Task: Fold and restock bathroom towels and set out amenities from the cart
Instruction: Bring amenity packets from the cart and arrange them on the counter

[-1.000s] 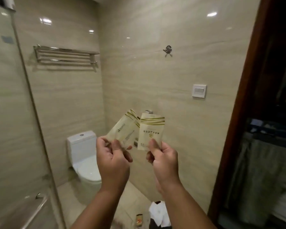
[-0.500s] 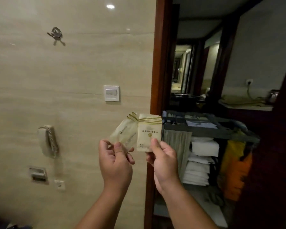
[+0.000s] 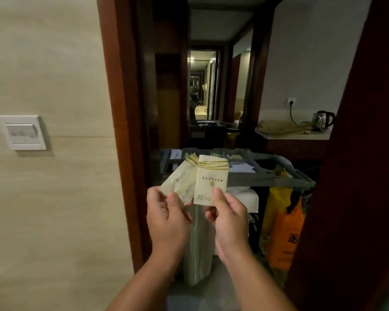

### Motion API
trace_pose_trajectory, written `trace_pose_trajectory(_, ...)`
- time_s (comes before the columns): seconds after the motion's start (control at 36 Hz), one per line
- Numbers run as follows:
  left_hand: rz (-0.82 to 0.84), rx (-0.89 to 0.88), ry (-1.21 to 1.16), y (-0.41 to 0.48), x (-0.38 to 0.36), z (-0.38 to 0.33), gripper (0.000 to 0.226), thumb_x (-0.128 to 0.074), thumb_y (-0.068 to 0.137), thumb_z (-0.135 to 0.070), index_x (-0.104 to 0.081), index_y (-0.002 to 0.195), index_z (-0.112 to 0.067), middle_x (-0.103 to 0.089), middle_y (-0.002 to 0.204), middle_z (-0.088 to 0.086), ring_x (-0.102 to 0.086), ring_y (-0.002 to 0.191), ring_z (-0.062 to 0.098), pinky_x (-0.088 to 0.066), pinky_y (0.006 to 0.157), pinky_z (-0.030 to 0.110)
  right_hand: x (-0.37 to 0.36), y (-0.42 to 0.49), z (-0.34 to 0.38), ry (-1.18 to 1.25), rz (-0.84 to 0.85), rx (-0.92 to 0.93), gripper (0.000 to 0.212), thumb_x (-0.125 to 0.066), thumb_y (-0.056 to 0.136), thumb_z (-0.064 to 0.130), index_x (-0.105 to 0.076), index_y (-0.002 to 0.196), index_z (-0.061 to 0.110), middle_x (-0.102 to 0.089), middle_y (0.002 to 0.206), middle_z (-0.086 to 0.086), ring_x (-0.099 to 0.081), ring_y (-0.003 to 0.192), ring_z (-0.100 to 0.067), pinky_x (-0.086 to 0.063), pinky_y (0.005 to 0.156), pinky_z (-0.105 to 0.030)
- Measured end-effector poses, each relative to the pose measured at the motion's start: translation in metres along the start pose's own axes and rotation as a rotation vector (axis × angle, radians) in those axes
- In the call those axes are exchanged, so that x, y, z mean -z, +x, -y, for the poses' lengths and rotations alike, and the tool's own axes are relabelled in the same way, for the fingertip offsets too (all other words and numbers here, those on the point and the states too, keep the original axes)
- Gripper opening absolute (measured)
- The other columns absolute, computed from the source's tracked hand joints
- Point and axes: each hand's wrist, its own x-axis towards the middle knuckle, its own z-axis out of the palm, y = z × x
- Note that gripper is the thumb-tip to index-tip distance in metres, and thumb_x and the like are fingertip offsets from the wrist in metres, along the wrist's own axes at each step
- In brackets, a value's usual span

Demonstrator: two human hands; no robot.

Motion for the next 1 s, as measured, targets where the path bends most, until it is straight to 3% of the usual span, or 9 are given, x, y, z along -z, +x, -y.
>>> trace_pose_trajectory(0.17,-0.030,-0.028,0.031,0.030,-0.085,0.026,0.007,-0.046,0.107,-0.020,-0.051,0.101,-0.021,-0.063,0.083,-0.005,-0.066,0.071,0.009,-0.053,0.053,0.023,0.032,0.084,0.003,-0.011,-0.027,-0.021,0.020,-0.059,0.104,0.024,-0.075,0.095,0.019,-0.071,0.080,-0.004,-0.057,0.068,-0.012,-0.049,0.059,-0.024)
trace_pose_trajectory(0.25,-0.014,-0.012,0.032,0.055,-0.130,0.046,0.010,-0.045,0.108,-0.018,-0.050,0.099,-0.021,-0.066,0.083,-0.009,-0.065,0.065,0.011,-0.055,0.050,0.031,0.049,0.139,-0.001,0.022,-0.051,-0.036,0.025,-0.059,0.104,0.021,-0.077,0.086,0.019,-0.070,0.077,-0.003,-0.055,0.066,-0.011,-0.047,0.059,-0.024)
trace_pose_trajectory(0.36,-0.027,-0.004,0.013,0.084,-0.171,0.082,0.009,-0.045,0.106,-0.025,-0.051,0.099,-0.025,-0.066,0.084,0.004,-0.066,0.068,0.021,-0.055,0.053,0.039,0.062,0.195,-0.020,0.027,-0.035,-0.043,0.032,-0.059,0.104,0.022,-0.082,0.083,0.029,-0.067,0.074,-0.003,-0.051,0.062,-0.011,-0.045,0.061,-0.027)
trace_pose_trajectory(0.5,-0.048,0.074,0.015,0.132,-0.218,0.138,0.014,-0.041,0.103,-0.042,-0.051,0.100,-0.031,-0.067,0.091,0.008,-0.068,0.081,0.031,-0.059,0.066,0.051,0.066,0.275,-0.047,0.004,-0.039,-0.066,0.034,-0.058,0.104,0.023,-0.081,0.084,0.037,-0.066,0.077,-0.005,-0.052,0.063,-0.011,-0.046,0.062,-0.028)
trace_pose_trajectory(0.56,-0.039,0.125,0.017,0.155,-0.239,0.159,0.014,-0.042,0.103,-0.041,-0.051,0.102,-0.030,-0.067,0.094,0.004,-0.068,0.084,0.028,-0.059,0.067,0.048,0.065,0.309,-0.059,-0.002,-0.042,-0.068,0.030,-0.059,0.104,0.023,-0.082,0.086,0.032,-0.072,0.080,-0.005,-0.056,0.067,-0.013,-0.047,0.064,-0.030)
trace_pose_trajectory(0.67,-0.037,0.131,0.000,0.203,-0.285,0.198,0.011,-0.045,0.108,-0.019,-0.050,0.098,-0.022,-0.068,0.082,-0.002,-0.066,0.063,0.015,-0.054,0.050,0.030,0.063,0.380,-0.079,-0.066,-0.077,-0.059,0.027,-0.060,0.103,0.025,-0.081,0.087,0.027,-0.074,0.084,-0.004,-0.060,0.073,-0.018,-0.050,0.070,-0.035)
trace_pose_trajectory(0.78,-0.011,0.190,0.002,0.251,-0.329,0.231,0.014,-0.046,0.108,-0.022,-0.048,0.096,-0.028,-0.068,0.091,-0.014,-0.069,0.075,0.006,-0.060,0.059,0.038,0.063,0.447,-0.091,-0.134,-0.112,-0.053,0.021,-0.056,0.105,0.026,-0.076,0.101,0.023,-0.078,0.092,-0.002,-0.066,0.079,-0.014,-0.052,0.069,-0.031)
trace_pose_trajectory(0.89,0.053,0.205,0.002,0.291,-0.367,0.255,0.010,-0.044,0.109,-0.020,-0.048,0.101,-0.025,-0.065,0.094,-0.007,-0.068,0.071,0.012,-0.060,0.060,0.048,0.067,0.506,-0.103,-0.194,-0.169,-0.053,0.020,-0.056,0.105,0.028,-0.074,0.098,0.026,-0.077,0.085,0.003,-0.065,0.076,-0.012,-0.054,0.072,-0.033)
trace_pose_trajectory(1.0,0.068,0.233,0.047,0.322,-0.402,0.288,0.009,-0.041,0.110,-0.025,-0.046,0.102,-0.026,-0.063,0.099,-0.002,-0.067,0.076,0.009,-0.062,0.061,0.040,0.075,0.558,-0.122,-0.225,-0.183,-0.061,0.021,-0.056,0.105,0.031,-0.074,0.096,0.027,-0.075,0.085,-0.002,-0.065,0.078,-0.017,-0.055,0.077,-0.036)
